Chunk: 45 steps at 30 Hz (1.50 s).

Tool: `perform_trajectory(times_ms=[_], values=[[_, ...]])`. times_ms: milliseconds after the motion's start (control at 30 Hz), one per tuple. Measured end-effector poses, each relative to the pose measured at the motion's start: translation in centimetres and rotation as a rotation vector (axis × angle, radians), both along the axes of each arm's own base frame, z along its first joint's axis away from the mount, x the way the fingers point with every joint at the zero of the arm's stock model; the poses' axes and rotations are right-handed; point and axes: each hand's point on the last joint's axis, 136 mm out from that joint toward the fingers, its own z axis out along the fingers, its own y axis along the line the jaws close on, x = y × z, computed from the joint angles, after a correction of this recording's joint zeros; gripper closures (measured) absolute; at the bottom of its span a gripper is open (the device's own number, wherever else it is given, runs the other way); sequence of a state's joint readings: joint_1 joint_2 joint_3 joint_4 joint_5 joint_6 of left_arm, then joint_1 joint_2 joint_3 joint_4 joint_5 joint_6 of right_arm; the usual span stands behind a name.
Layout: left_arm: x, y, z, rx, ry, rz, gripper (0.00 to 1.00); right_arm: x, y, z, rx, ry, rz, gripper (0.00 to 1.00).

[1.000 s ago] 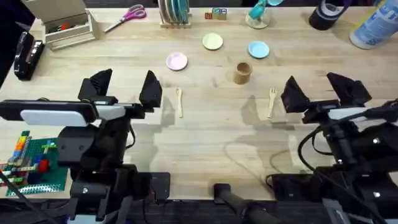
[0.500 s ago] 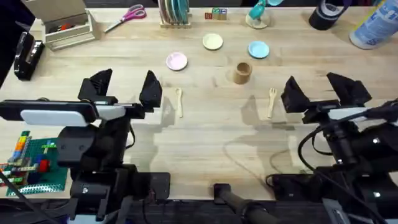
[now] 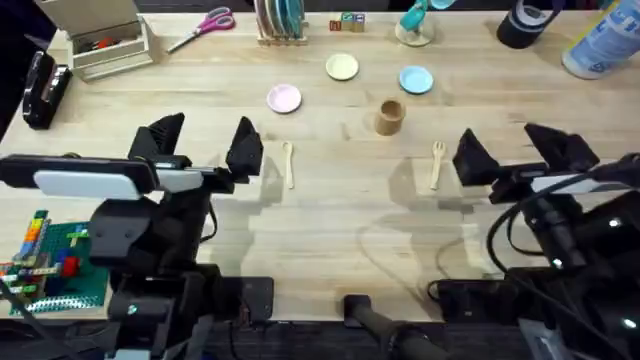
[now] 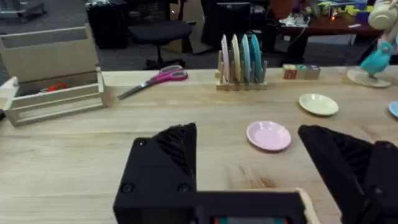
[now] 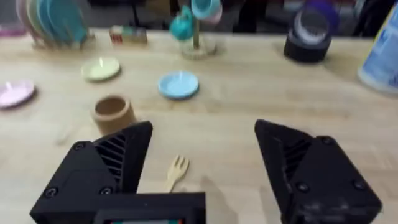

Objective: Pick up a utensil and set it on the pink plate, then put the other utensil in the container.

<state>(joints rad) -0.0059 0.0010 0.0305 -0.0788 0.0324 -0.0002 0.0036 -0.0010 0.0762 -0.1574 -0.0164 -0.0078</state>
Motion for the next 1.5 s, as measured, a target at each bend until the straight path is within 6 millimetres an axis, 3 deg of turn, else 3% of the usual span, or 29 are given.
perform_trajectory(times_ms=[100,367,500,700,833,1167,1200,1500], values=[[-0.5,-0.1,0.7,0.0,0.035,-0.005,0.006,-1.0,0.1,0.5,0.001,0.063,0.004,0.003],[-3.8,-0.4,6.1,-0.002,0.069,-0.024,0.005,-3.6,0.1,5.4,-0.003,0.074,0.007,0.003],[-5.9,-0.4,8.8,-0.003,0.073,-0.027,0.005,-4.2,0.1,6.8,-0.003,0.128,0.007,0.003],[-7.8,-0.4,11.1,-0.011,0.154,-0.026,0.005,-4.7,0.1,8.3,-0.006,0.266,0.008,0.004],[-7.8,-0.4,12.3,-0.013,0.223,-0.026,0.006,-5.0,0.1,8.3,-0.006,0.399,0.008,0.003],[-6.3,-0.5,13.2,-0.036,0.457,-0.023,0.005,-4.5,0.1,11.1,-0.006,0.579,0.009,0.003],[-5.4,-0.6,12.9,-0.048,0.595,-0.022,0.005,-3.5,0.1,11.5,-0.006,0.628,0.009,0.003],[-3.9,-0.8,13.1,-0.055,0.749,-0.026,0.005,-2.4,0.1,11.0,-0.006,0.684,0.01,0.003]])
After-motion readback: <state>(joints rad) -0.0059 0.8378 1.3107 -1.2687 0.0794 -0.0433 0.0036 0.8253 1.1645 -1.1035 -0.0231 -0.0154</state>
